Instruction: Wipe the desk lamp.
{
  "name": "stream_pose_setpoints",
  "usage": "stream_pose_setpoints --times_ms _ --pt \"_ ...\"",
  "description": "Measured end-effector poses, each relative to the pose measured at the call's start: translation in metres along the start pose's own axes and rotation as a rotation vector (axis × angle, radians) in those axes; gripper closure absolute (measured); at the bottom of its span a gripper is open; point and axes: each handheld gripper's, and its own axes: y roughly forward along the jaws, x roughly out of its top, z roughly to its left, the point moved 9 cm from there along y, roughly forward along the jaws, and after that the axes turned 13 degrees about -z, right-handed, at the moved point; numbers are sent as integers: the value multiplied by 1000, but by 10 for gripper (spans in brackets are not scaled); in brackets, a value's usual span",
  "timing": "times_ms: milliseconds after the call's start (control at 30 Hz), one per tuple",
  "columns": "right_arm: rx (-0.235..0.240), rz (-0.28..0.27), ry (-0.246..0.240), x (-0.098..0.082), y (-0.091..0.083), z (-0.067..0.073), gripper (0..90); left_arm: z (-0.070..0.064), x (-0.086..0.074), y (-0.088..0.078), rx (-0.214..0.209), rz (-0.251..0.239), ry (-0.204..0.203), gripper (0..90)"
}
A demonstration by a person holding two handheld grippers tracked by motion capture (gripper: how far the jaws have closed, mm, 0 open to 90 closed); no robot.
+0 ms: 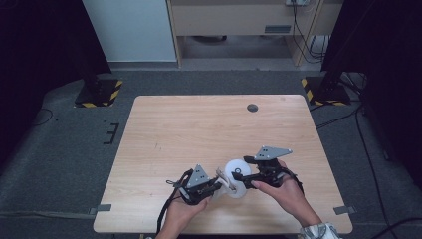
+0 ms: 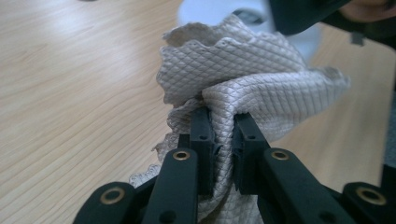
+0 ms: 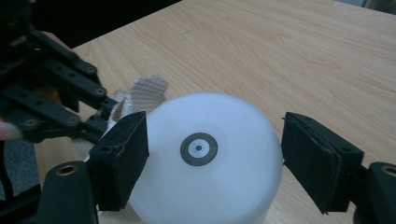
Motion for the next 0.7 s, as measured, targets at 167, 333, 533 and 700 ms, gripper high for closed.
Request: stream_pose_setpoints --times_ms 167,333,533,700 --pt "0 1 0 0 0 0 241 -23 11 1 -53 -19 11 801" --pt "-5 0 -2 0 0 0 242 -30 3 10 -53 18 23 802" --pt "-3 -2 -1 0 0 0 242 -29 -24 22 -56 111 57 802" --pt "-2 -4 1 0 0 -1 242 -16 -37 22 -28 162 68 800"
